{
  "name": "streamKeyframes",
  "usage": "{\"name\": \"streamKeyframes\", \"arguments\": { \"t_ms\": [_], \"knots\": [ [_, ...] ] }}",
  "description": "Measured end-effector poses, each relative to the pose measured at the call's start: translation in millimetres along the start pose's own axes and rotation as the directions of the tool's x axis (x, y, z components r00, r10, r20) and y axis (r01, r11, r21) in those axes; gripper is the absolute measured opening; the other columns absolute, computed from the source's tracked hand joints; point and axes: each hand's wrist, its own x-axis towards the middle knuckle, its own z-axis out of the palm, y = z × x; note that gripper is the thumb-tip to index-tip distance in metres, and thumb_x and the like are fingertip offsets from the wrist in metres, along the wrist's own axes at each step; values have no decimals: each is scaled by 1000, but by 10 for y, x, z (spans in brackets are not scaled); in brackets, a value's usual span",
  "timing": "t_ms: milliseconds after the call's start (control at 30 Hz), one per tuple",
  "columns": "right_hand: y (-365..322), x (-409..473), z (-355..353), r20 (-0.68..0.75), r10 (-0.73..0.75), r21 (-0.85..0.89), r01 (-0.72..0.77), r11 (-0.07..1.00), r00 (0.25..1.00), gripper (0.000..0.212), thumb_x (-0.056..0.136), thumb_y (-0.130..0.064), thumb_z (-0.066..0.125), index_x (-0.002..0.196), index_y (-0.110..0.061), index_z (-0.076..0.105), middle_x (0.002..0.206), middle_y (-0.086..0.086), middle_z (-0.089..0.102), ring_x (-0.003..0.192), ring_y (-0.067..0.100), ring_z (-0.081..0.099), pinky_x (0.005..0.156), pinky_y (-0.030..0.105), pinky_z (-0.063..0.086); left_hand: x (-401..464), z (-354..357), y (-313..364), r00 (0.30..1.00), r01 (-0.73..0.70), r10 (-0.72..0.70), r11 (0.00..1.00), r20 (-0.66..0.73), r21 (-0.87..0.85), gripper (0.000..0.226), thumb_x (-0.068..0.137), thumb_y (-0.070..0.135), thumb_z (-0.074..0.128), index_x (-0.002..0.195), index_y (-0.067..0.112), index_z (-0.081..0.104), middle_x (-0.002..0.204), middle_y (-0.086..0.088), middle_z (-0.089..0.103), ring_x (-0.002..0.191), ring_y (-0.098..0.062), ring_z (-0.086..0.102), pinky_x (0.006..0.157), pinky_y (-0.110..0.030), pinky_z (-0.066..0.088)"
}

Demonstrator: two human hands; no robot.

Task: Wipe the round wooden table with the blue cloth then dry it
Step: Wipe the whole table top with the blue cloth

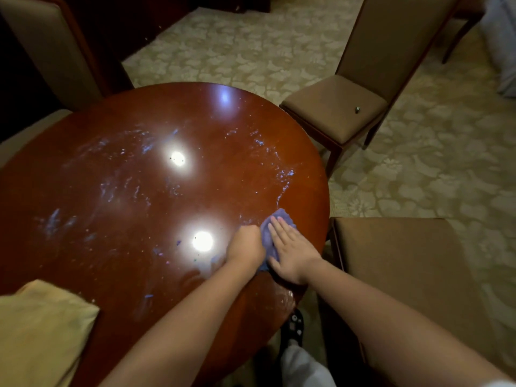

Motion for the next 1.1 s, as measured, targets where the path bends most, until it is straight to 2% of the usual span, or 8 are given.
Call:
{"name": "streamKeyframes", "arguments": {
  "t_ms": [133, 300, 533, 700, 800, 933, 1033, 1100],
  "knots": [
    [-162, 56, 88, 2, 48, 48, -48, 998, 999, 73, 100, -46, 19, 151, -2, -7, 158, 13, -16, 146, 23, -15, 118, 33, -10, -6, -98, -111, 999, 38, -38, 999, 9, -29, 24, 93, 13, 50, 106, 1, 66, 112, -21, 65, 108, -36, 61, 88, -37, 48],
    [-355, -370, 321, -31, 124, 124, -119, 985, 992, 75, 84, -51, 34, 128, 7, 55, 138, 21, 50, 126, 32, 51, 110, 36, 17, -251, 41, -86, 994, -56, 47, 994, 102, 94, 23, 95, 10, 47, 110, 4, 63, 114, -17, 64, 108, -32, 61, 85, -35, 49],
    [-465, 152, 79, -115, 162, 113, -149, 982, 980, 74, 101, -46, 23, 149, 1, -8, 154, 9, -22, 146, 26, -14, 115, 34, -13, 79, -185, -291, 999, 34, -34, 999, -2, -3, 26, 94, 17, 48, 101, 0, 67, 106, -23, 66, 104, -38, 61, 84, -38, 49],
    [-657, -187, 366, -24, 187, 185, -179, 966, 982, 75, 80, -49, 36, 128, 5, 55, 137, 21, 51, 126, 32, 52, 114, 35, 16, -78, -43, -285, 992, -62, 45, 987, 117, 145, 26, 96, 14, 46, 107, 2, 66, 110, -18, 65, 106, -33, 62, 87, -35, 49],
    [-638, -41, 256, -52, 261, 214, -245, 946, 964, 80, 80, -49, 33, 134, 8, 47, 141, 25, 44, 131, 34, 45, 113, 35, 5, 39, -53, -269, 998, -39, 30, 989, 63, 141, 27, 98, 16, 44, 109, 3, 65, 111, -17, 66, 106, -33, 62, 86, -35, 49],
    [-463, 137, 99, -94, 196, 159, -180, 971, 976, 78, 96, -52, 11, 148, 0, -12, 151, 11, -25, 146, 26, -15, 112, 32, -19, 223, -103, -238, 1000, 4, -2, 994, -18, 111, 27, 99, 20, 44, 106, 5, 66, 109, -15, 66, 104, -32, 62, 81, -35, 50],
    [-422, -30, 190, -50, 197, 192, -184, 964, 979, 82, 88, -53, 25, 142, 9, 31, 152, 21, 21, 141, 33, 29, 118, 34, 2, 145, -11, -154, 999, -45, 41, 989, 29, 143, 26, 98, 18, 45, 108, 5, 65, 111, -15, 66, 106, -32, 63, 84, -35, 50],
    [-371, -115, 205, -51, 184, 175, -172, 969, 982, 85, 85, -56, 21, 142, 7, 29, 152, 21, 23, 141, 35, 27, 115, 32, -2, 138, 74, -90, 997, -72, 66, 984, 42, 165, 26, 99, 17, 44, 108, 6, 65, 111, -14, 66, 105, -30, 63, 84, -33, 50]
  ]
}}
